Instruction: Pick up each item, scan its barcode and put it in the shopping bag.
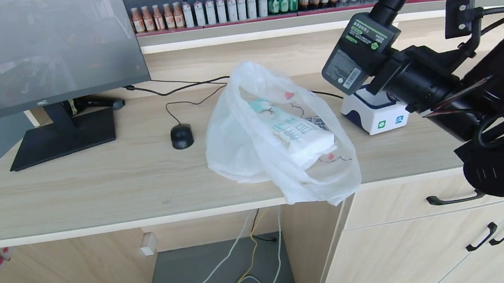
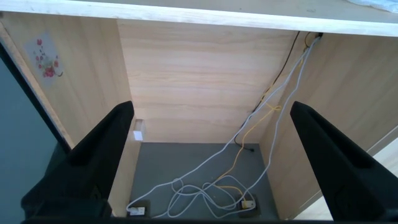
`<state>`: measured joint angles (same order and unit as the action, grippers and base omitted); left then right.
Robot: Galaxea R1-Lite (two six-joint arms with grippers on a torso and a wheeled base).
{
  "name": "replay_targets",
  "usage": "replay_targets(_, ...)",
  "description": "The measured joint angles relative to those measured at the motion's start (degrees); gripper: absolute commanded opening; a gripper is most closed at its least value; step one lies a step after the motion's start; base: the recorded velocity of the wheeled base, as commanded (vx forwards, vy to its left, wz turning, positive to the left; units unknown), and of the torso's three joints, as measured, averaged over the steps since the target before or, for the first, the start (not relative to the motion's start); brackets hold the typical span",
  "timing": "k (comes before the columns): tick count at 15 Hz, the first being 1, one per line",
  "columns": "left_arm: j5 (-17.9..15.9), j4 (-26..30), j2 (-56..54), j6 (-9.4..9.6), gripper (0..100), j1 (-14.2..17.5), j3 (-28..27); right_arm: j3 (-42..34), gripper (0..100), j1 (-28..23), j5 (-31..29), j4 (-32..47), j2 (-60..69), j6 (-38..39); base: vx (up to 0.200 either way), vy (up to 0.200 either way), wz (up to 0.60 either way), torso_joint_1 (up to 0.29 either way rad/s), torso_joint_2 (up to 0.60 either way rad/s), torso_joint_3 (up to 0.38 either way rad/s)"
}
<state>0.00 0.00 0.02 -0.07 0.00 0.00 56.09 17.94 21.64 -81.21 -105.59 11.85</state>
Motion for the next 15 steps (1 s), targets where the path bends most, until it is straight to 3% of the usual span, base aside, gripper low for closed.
replay_targets(3, 0.0, 0.0, 0.0, 0.0, 100, -0.02, 0.0, 10.51, 0, 1.15, 1.21, 7.51, -3.06, 0.93, 0.0, 0.0, 0.0, 0.0, 0.0, 0.0)
replay_targets(9, 0.0, 0.0, 0.0, 0.0, 100, 0.0, 0.0, 28.0, 0, 3.47, 1.23, 30.72, -8.05, 0.71, 0.0, 0.0, 0.0, 0.0, 0.0, 0.0)
replay_targets(12, 0.0, 0.0, 0.0, 0.0, 100, -0.02, 0.0, 28.61, 0, 5.62, 0.45, 32.68, -9.79, -3.95, 0.0, 0.0, 0.0, 0.0, 0.0, 0.0)
replay_targets(15, 0.0, 0.0, 0.0, 0.0, 100, 0.0, 0.0, 28.39, 0, 4.43, 0.28, 32.5, -12.15, -7.25, 0.0, 0.0, 0.0, 0.0, 0.0, 0.0)
